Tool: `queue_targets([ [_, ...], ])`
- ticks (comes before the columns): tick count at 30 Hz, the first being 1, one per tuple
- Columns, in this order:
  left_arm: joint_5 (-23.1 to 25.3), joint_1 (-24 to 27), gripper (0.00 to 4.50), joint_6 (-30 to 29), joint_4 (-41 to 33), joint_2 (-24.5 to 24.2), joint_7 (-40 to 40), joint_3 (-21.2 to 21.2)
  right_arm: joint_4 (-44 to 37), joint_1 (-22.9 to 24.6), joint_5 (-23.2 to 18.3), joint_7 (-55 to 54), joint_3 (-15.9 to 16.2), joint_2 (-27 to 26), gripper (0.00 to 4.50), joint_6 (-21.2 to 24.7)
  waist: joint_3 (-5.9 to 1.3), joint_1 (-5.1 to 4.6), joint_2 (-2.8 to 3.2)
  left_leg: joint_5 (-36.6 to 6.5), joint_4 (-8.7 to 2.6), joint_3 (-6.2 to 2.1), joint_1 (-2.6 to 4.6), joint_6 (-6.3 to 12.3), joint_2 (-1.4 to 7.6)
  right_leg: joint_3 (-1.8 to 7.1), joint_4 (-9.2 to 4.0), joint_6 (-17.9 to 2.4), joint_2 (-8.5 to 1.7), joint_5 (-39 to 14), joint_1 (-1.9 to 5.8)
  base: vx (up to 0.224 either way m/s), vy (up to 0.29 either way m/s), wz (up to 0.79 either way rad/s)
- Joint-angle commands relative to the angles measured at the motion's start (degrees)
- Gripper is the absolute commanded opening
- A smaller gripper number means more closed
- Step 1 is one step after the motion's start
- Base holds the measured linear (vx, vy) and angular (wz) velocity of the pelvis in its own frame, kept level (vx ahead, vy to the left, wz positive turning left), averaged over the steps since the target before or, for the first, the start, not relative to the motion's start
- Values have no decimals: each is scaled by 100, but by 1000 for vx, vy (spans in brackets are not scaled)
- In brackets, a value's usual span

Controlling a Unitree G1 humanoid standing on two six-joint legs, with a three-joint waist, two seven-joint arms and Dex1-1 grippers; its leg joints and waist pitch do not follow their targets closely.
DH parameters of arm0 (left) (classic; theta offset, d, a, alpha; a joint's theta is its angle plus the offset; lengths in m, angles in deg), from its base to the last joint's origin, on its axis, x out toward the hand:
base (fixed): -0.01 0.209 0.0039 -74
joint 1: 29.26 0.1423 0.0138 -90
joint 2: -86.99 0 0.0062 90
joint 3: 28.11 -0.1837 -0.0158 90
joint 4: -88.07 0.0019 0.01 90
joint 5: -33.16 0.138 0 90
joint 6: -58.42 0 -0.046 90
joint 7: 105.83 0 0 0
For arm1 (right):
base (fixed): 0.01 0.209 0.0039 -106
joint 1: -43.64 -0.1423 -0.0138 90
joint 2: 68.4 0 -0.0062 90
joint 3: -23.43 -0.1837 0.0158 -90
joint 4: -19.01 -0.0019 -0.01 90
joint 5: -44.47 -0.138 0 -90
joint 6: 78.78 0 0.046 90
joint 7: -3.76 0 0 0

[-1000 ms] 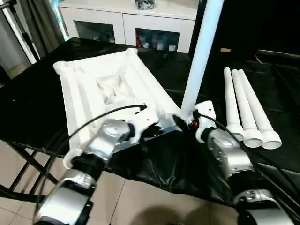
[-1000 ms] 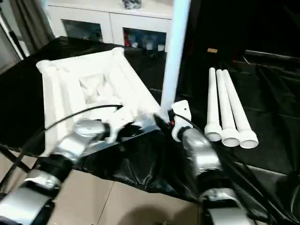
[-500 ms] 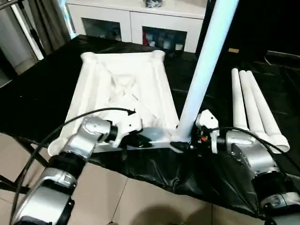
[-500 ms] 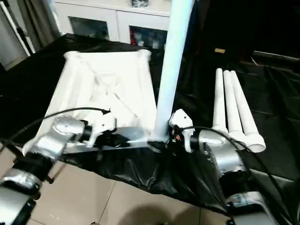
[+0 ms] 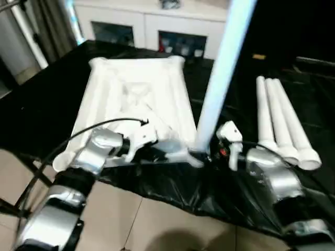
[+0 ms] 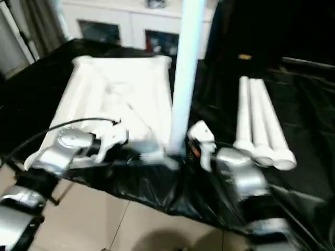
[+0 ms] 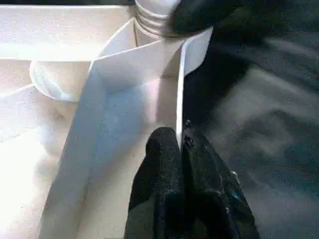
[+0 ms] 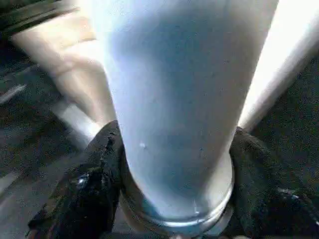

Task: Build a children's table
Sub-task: Rotate leg to tighten

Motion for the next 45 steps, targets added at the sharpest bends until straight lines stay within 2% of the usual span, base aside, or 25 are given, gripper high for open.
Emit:
queue_targets([
  [1,-35,-123,0,-241,-35,634,801,-32,414,-74,218,-918,229,-540,265,95,-290,-15,-33,-1145,-417,-14,-14,147,85,272,-569,-827,-396,-2551,298,0,0,0],
  [2,-31,-126,0,-284,-31,734,906,-31,475,-112,243,-1125,206,-623,265,92,-283,-38,-18,-1193,-414,-10,7,147,82,283,-597,-771,-395,-2650,268,0,0,0],
  [3,21,-118,0,-321,-19,988,1126,-91,615,-221,265,-1558,151,-847,265,57,-290,-49,-17,-1204,-416,-23,-8,172,71,270,-609,-702,-391,-2728,286,0,0,0],
  [5,47,-104,0,-290,-25,1122,1173,-153,612,-280,285,-1635,177,-954,265,-2,-296,-53,-19,-1201,-412,-15,4,240,71,272,-636,-651,-384,-2716,258,0,0,0],
  [7,48,-89,0,-267,-52,1170,1148,-181,560,-285,318,-1594,207,-971,265,-59,-303,-41,-29,-1161,-416,-17,-17,321,67,276,-615,-645,-375,-2592,272,0,0,0],
  [8,57,-77,0,-236,-87,1152,1076,-210,517,-279,319,-1527,207,-947,300,-110,-312,-38,1,-1115,-424,-24,-36,358,75,277,-596,-662,-374,-2467,285,0,0,0],
  [9,77,-33,0,-123,-179,1046,902,-279,437,-267,265,-1335,152,-871,335,-110,-318,-41,-6,-1068,-425,-23,-51,382,82,283,-580,-701,-375,-2315,292,0,0,0],
  [12,111,7,0,-65,-258,874,756,-316,372,-252,224,-1034,137,-733,347,-143,-329,-44,9,-1062,-426,-29,-68,413,88,283,-546,-798,-373,-2056,311,0,0,0],
  [13,109,51,0,53,-332,654,513,-320,297,-228,218,-663,185,-497,363,-260,-348,-46,26,-949,-421,-35,-81,444,103,292,-508,-897,-381,-1766,329,0,0,0],
  [14,109,51,0,53,-332,654,513,-320,297,-228,218,-663,185,-497,376,-260,-348,-46,26,-949,-421,-35,-81,444,103,292,-508,-897,-381,-1766,329,0,0,0],
  [15,75,120,0,222,-436,440,208,-340,273,-212,198,-313,268,-245,376,-364,-379,-40,25,-752,-400,-38,-97,521,114,297,-440,-1076,-384,-1257,352,0,0,0],
  [16,71,125,0,226,-443,424,182,-341,268,-209,195,-282,275,-227,376,-371,-388,-46,24,-691,-389,-31,-110,564,109,297,-426,-1122,-381,-1118,363,0,0,0],
  [17,48,153,0,254,-486,327,20,-352,241,-193,180,-86,318,-112,376,-415,-403,-44,48,-557,-373,-26,-99,622,123,306,-384,-1252,-381,-781,352,0,0,0],
  [18,-7,198,0,369,-556,125,-325,-379,174,-160,140,314,387,122,376,-480,-417,-30,38,-424,-366,-36,-111,682,128,302,-333,-1356,-374,-459,385,0,0,0],
  [19,-37,213,0,425,-578,-44,-580,-401,129,-143,110,618,424,314,376,-543,-421,-28,56,-351,-345,-18,-97,779,128,309,-309,-1461,-368,-186,354,0,0,0],
  [20,-38,213,0,424,-578,-54,-593,-401,127,-142,109,636,426,325,376,-548,-421,-28,56,-351,-345,-18,-97,779,128,309,-309,-1461,-368,-186,354,0,0,0],
  [21,-35,193,0,464,-547,-191,-776,-411,62,-124,58,965,457,491,376,-571,-417,-15,58,-256,-341,-12,-111,878,141,303,-270,-1567,-357,55,362,0,0,0],
  [23,-30,181,0,513,-527,-244,-846,-416,23,-113,25,1122,470,558,376,-556,-405,6,63,-322,-343,-5,-104,867,158,296,-279,-1582,-369,-41,362,0,0,0],
  [25,-115,113,0,692,-434,-454,-1239,-414,-251,-2,-121,2044,552,870,376,-346,-400,54,57,-443,-343,2,-96,840,173,302,-287,-1544,-373,-185,372,0,0,0],
  [29,-191,38,0,716,-334,-531,-1441,-372,-330,33,-199,2631,698,1111,376,-262,-392,103,44,-519,-344,11,-97,800,169,303,-302,-1519,-384,-358,366,0,0,0],
  [33,-195,-38,0,812,-243,-674,-1674,-415,-439,33,-424,3044,783,1214,339,-43,-386,126,36,-625,-357,7,-85,652,166,305,-343,-1410,-386,-736,355,0,0,0],
  [39,-187,-21,0,796,-233,-675,-1688,-405,-622,206,-448,2965,801,1059,289,53,-401,130,43,-477,-350,2,-99,622,164,303,-311,-1428,-383,-487,358,0,0,0],
  [42,-166,17,0,657,-251,-567,-1439,-373,-603,272,-398,2640,732,914,277,15,-390,124,37,-534,-361,2,-102,581,167,302,-327,-1417,-390,-610,357,0,0,0],
  [44,-104,-3,0,517,-176,-415,-1037,-318,-554,299,-391,2241,628,740,275,41,-362,110,30,-773,-376,3,-73,471,151,301,-394,-1304,-395,-1099,335,0,0,0],
  [45,-42,-38,0,377,-105,-241,-606,-269,-417,271,-297,1652,516,531,273,-12,-341,83,32,-840,-380,11,-60,398,141,308,-436,-1220,-395,-1368,306,0,0,0],
])
